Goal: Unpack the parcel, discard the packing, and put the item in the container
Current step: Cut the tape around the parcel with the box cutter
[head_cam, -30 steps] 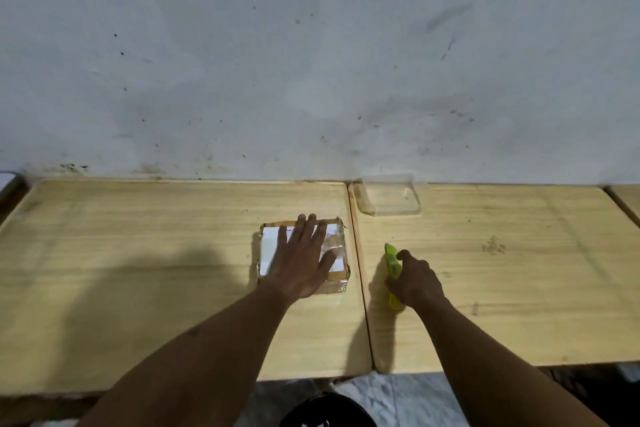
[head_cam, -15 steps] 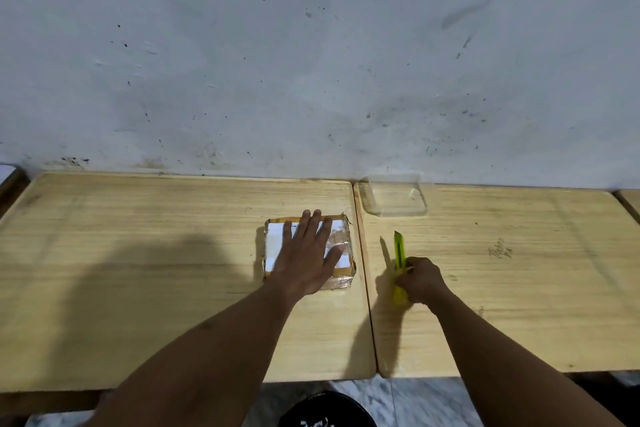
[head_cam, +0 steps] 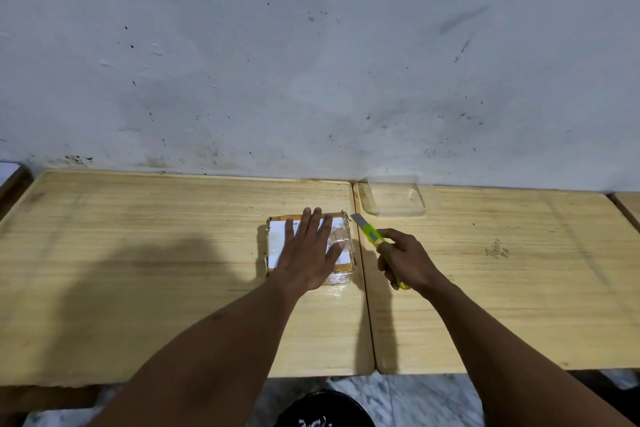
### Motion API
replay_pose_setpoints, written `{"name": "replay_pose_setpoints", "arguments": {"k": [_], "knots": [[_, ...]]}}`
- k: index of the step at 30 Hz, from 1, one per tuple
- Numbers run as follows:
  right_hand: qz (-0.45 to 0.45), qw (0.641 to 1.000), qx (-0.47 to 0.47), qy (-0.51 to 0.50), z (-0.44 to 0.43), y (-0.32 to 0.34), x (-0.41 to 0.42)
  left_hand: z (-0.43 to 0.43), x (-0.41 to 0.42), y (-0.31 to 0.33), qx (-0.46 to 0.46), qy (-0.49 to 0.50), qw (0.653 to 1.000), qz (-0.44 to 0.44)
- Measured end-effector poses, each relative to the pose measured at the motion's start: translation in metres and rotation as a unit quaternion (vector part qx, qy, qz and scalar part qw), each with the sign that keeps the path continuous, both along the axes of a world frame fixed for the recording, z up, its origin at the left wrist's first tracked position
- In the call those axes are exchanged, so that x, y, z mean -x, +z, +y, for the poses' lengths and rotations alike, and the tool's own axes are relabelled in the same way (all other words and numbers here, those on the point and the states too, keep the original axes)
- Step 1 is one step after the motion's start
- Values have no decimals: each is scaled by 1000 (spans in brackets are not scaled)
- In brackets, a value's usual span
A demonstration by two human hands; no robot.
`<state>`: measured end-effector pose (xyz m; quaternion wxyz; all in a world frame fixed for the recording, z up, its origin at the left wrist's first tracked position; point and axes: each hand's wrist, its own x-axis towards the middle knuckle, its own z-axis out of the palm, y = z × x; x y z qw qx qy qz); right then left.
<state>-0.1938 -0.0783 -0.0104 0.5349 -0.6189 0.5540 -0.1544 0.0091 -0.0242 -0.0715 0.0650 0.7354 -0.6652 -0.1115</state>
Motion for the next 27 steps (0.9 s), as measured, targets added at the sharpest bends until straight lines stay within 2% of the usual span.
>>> {"name": "replay_pose_setpoints", "arguments": {"k": [13,27], "knots": [[27,1000,13,3,12,3,-7,0,1,1,-7,0,1000,-12],[201,972,60,106,16,33,-45,-1,1,-1,-2,-2,1000,-15]]}}
